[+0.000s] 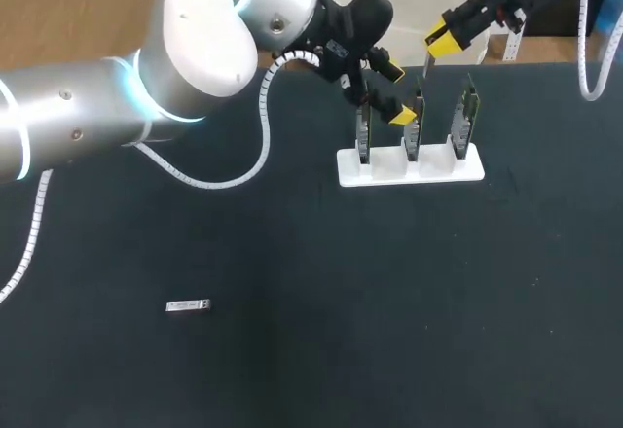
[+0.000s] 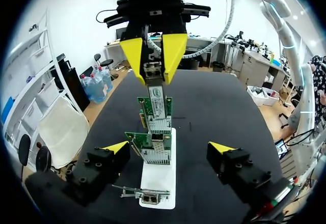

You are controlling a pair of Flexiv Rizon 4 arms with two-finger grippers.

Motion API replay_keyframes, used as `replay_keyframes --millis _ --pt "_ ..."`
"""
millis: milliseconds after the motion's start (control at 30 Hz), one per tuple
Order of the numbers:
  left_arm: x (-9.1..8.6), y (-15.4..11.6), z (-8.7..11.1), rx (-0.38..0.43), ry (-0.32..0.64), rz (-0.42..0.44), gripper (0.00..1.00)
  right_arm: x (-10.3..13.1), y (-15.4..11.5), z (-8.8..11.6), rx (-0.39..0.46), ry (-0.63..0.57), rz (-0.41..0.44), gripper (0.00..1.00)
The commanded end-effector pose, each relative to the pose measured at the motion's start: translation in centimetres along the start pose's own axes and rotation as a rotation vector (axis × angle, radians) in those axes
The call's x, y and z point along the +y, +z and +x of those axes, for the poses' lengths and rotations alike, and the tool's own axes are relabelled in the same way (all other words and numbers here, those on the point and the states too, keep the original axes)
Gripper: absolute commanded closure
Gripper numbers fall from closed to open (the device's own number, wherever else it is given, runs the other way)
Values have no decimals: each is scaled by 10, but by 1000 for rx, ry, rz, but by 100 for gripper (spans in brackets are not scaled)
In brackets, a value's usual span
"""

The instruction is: Pick up the optical module with the left hand, and insert it into the network port with the right hand.

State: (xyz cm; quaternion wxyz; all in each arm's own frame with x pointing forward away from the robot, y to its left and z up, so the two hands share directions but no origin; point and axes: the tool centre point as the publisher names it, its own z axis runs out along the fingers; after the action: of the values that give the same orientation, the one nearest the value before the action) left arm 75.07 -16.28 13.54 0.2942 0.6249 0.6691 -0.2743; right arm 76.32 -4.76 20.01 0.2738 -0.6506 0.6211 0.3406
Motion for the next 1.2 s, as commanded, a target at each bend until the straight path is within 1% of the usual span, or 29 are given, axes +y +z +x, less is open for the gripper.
replay_keyframes --millis 33,300,433,700,867,1200 --pt "2 1 -1 6 0 3 0 -7 2 2 5 5 -5 100" --pt "2 1 -1 6 0 3 0 -20 9 13 2 31 -21 100" --pt "2 1 -1 6 0 3 0 -23 13 17 -2 40 -30 100" --pt "2 1 -1 6 0 3 0 -24 18 10 5 20 -43 100" --pt "2 1 -1 6 0 3 0 -22 20 7 12 16 -45 100" --pt "2 1 -1 6 0 3 0 -8 19 3 20 22 -16 100"
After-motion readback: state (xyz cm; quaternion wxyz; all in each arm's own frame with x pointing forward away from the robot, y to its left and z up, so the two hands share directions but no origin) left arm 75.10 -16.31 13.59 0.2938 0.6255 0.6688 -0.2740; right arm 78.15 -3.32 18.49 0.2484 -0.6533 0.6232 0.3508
